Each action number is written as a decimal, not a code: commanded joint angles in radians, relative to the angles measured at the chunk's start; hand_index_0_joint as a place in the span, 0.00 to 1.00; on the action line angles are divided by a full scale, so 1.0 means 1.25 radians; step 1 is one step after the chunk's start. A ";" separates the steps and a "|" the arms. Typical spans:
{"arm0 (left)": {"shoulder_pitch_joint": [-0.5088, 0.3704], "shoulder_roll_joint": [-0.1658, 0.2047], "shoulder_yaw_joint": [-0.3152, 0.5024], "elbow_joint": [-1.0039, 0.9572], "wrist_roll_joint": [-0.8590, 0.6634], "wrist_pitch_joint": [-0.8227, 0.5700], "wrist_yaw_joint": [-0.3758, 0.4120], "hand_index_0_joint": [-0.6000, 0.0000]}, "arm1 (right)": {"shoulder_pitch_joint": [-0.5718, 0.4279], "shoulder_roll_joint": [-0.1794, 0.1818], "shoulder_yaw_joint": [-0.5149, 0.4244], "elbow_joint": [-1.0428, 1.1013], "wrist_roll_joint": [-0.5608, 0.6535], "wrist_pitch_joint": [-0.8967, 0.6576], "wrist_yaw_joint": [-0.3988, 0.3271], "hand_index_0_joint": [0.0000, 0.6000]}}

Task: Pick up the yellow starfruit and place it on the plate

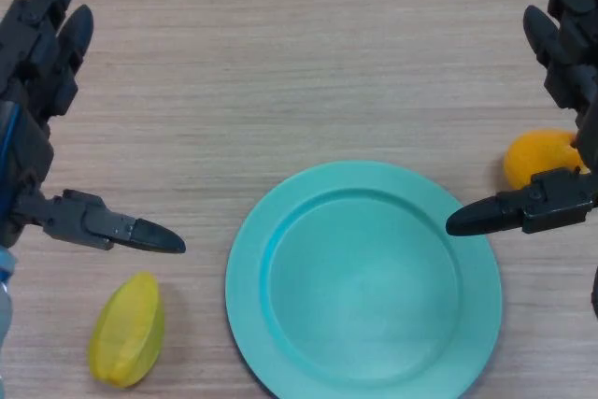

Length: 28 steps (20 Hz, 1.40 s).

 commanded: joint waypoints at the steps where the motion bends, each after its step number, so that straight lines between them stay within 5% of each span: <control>1: -0.021 0.028 0.047 -0.054 -0.012 -0.099 0.022 1.00 | -0.037 -0.006 -0.010 -0.071 0.008 -0.078 -0.029 0.00; 11: 0.043 0.012 0.079 -0.184 -0.025 0.025 -0.033 1.00 | -0.031 0.002 -0.001 -0.062 0.026 -0.083 -0.029 0.00; 15: 0.107 0.008 0.105 -0.218 0.080 0.077 -0.148 1.00 | -0.033 0.009 0.010 -0.051 0.047 -0.097 -0.031 0.00; 18: 0.157 -0.020 0.151 -0.197 0.178 -0.012 -0.228 1.00 | -0.058 0.014 0.024 -0.032 0.068 -0.083 -0.038 0.00; 28: 0.242 -0.060 0.265 -0.017 0.288 -0.326 -0.290 1.00 | -0.066 0.037 0.053 0.009 0.086 -0.101 -0.055 0.00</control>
